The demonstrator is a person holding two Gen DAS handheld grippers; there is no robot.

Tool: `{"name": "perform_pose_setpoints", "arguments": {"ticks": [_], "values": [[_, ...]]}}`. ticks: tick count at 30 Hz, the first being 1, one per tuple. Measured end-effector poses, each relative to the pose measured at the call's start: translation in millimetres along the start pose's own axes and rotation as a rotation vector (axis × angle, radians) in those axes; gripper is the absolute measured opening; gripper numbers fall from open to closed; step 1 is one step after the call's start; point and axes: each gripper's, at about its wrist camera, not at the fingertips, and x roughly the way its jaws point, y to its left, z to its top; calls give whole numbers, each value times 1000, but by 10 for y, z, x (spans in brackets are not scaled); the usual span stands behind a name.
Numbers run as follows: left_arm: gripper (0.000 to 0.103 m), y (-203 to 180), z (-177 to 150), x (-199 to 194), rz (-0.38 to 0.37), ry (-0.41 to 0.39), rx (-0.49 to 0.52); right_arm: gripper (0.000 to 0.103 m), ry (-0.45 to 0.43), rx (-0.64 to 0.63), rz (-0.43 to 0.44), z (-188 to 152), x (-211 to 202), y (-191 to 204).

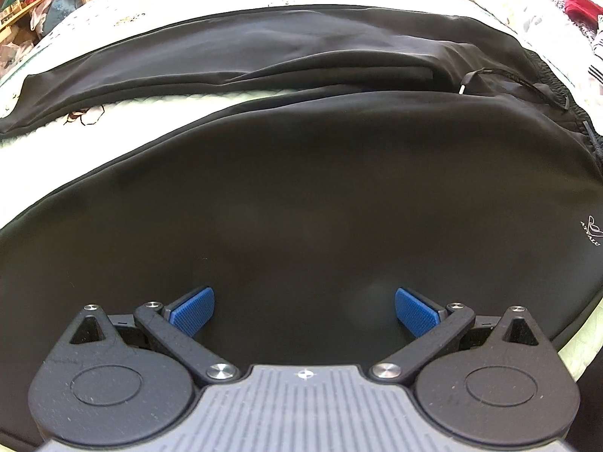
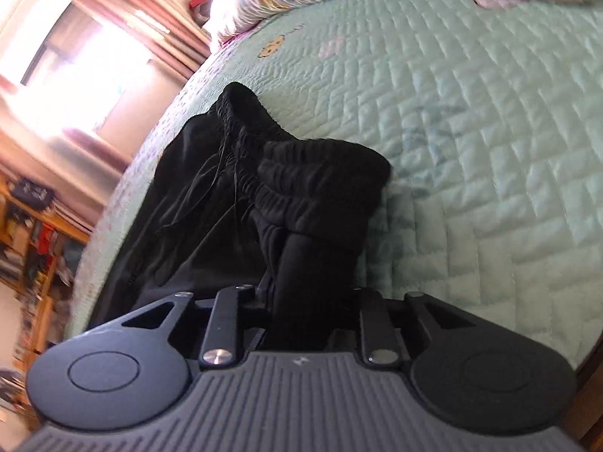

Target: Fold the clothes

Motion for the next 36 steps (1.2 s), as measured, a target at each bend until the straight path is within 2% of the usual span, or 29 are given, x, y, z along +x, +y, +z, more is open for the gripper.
{"name": "perform_pose_setpoints", "arguments": {"ticks": [2,3,4,5,6,9,11,12,13,14,15,16,17,20,21,22,23,24,25,27,30,32,34,36], "values": [[102,3,-7,0,-3,-3,3,38,11,78,8,4,-97,-88],[102,4,-11,-1,-4,-4,4,40,13,82,-10,-21,-162,-68],[102,6,-14,-1,-6,-6,6,46,14,84,-28,-47,-228,-46],[102,7,-18,-1,-7,-7,7,55,-5,51,-73,-74,-304,33],[102,9,-21,-1,-9,-8,8,58,-26,15,-120,-101,-382,115],[102,13,-32,-2,-13,-13,13,60,-107,-118,-242,-197,-639,352],[102,16,-42,-4,-15,-16,16,64,-178,-254,-258,-301,-713,700],[102,18,-54,-9,-16,-18,17,67,-194,-335,-214,-387,-701,923],[102,19,-60,-12,-17,-19,18,75,-207,-415,-166,-475,-687,1149],[102,23,-63,-14,-19,-19,18,84,-183,-450,-83,-563,-633,1322],[102,27,-65,-17,-21,-20,17,88,-157,-482,2,-651,-576,1493],[102,32,-68,-18,-23,-20,17,91,-92,-468,110,-715,-467,1579],[102,40,-70,-18,-24,-20,16,91,-24,-450,219,-778,-353,1659],[102,50,-71,-19,-29,-19,12,90,231,-215,464,-950,209,1473],[102,47,-71,-19,-27,-18,14,90,293,-117,465,-1022,408,1302],[102,43,-70,-19,-26,-17,16,87,310,-84,434,-1086,504,1131],[102,40,-69,-20,-25,-17,18,55,324,-56,402,-1150,593,962],[102,40,-69,-21,-25,-16,19,34,338,-27,370,-1214,682,792],[102,41,-69,-22,-25,-15,20,8,337,-47,346,-1206,664,698],[102,45,-69,-19,-24,-15,17,6,350,-33,343,-1139,580,596],[103,35,-73,-19,-17,-15,18,16,335,-117,260,-1018,371,680],[103,28,-74,-18,-13,-16,17,43,284,-219,234,-967,195,868],[103,25,-73,-15,-9,-16,17,53,241,-287,301,-929,91,1098],[103,23,-72,-13,-7,-15,17,64,241,-302,400,-923,81,1278]]}}
